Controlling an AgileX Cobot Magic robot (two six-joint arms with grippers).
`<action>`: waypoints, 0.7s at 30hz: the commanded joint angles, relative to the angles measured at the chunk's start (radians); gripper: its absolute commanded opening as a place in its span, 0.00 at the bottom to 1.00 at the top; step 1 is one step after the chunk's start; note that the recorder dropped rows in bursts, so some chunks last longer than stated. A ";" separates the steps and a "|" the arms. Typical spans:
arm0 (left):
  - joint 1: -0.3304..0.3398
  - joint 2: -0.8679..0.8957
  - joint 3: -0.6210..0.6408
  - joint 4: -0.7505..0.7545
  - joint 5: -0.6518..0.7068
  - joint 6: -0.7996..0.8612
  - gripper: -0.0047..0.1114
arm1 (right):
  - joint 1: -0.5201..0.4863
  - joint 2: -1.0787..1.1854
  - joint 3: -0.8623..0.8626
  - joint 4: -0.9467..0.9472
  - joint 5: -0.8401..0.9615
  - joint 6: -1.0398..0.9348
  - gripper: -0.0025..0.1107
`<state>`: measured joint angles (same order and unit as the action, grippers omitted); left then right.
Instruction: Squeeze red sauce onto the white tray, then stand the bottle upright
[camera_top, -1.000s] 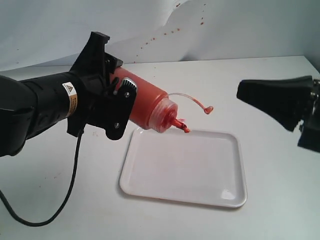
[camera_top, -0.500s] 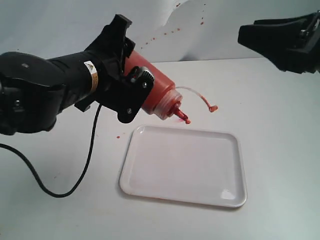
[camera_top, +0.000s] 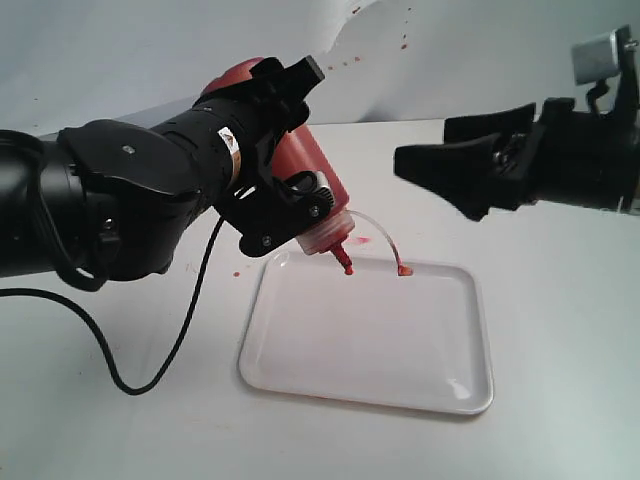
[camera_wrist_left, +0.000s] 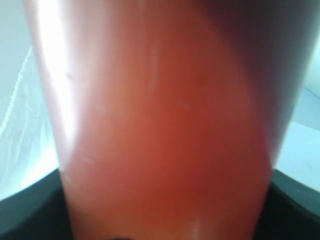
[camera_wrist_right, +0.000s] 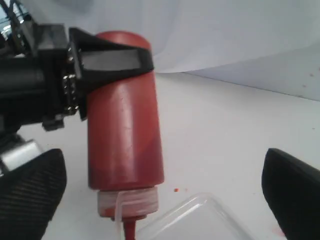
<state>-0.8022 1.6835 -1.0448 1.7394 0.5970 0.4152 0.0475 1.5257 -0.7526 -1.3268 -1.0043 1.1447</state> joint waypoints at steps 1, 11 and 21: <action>-0.005 -0.009 -0.014 0.005 0.037 0.012 0.04 | 0.115 0.038 -0.006 0.007 0.013 -0.154 0.88; -0.005 -0.009 -0.014 0.005 0.035 0.058 0.04 | 0.216 0.040 -0.006 0.142 0.210 -0.218 0.88; -0.005 -0.009 -0.014 0.005 0.033 0.095 0.04 | 0.222 0.065 -0.006 0.176 0.199 -0.188 0.88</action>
<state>-0.8022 1.6835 -1.0448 1.7353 0.6036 0.5066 0.2668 1.5757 -0.7526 -1.1563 -0.7874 0.9301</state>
